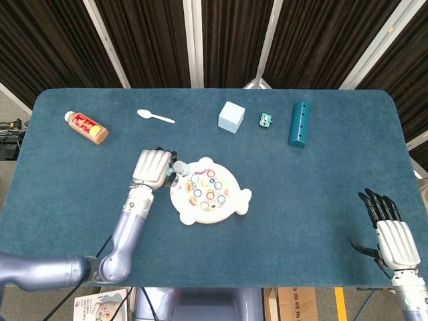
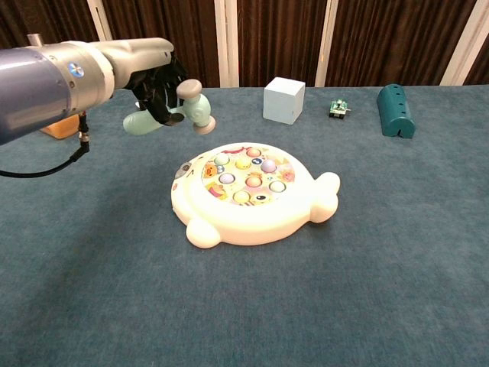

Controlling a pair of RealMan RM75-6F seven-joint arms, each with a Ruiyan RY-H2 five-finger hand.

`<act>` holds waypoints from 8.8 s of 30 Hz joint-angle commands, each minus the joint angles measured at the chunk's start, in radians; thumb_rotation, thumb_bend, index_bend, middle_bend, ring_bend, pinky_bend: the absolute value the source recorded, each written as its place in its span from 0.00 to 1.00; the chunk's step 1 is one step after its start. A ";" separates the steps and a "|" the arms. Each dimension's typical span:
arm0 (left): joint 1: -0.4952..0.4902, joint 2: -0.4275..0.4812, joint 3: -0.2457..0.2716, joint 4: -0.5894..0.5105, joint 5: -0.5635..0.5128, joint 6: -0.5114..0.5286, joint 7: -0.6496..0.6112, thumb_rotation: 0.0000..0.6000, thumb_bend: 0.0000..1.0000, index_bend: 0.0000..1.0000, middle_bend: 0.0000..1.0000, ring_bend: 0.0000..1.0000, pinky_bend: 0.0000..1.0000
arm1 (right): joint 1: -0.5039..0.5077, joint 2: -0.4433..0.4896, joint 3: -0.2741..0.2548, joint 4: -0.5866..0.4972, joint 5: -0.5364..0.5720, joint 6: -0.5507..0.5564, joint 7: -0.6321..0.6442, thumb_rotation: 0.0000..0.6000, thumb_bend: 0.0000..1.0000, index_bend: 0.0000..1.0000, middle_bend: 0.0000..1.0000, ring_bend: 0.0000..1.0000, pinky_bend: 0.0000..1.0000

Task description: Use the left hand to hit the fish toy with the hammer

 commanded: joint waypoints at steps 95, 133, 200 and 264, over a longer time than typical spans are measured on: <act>-0.344 -0.105 0.070 0.158 -0.393 0.003 0.150 1.00 0.62 0.75 0.55 0.37 0.46 | 0.003 0.010 0.000 -0.003 -0.007 -0.004 0.056 1.00 0.21 0.00 0.00 0.00 0.01; 0.101 0.334 0.405 -0.098 0.160 -0.057 -0.309 1.00 0.62 0.75 0.58 0.37 0.46 | -0.004 -0.005 -0.001 0.001 -0.027 0.026 0.001 1.00 0.21 0.00 0.00 0.00 0.01; 0.227 0.175 0.379 0.183 0.343 -0.191 -0.416 1.00 0.38 0.51 0.48 0.32 0.44 | -0.005 -0.013 -0.004 0.001 -0.037 0.033 -0.022 1.00 0.21 0.00 0.00 0.00 0.01; 0.668 0.491 0.550 -0.086 0.847 0.366 -0.659 1.00 0.07 0.00 0.01 0.00 0.00 | -0.010 0.016 -0.027 -0.053 -0.025 0.002 -0.135 1.00 0.21 0.00 0.00 0.00 0.00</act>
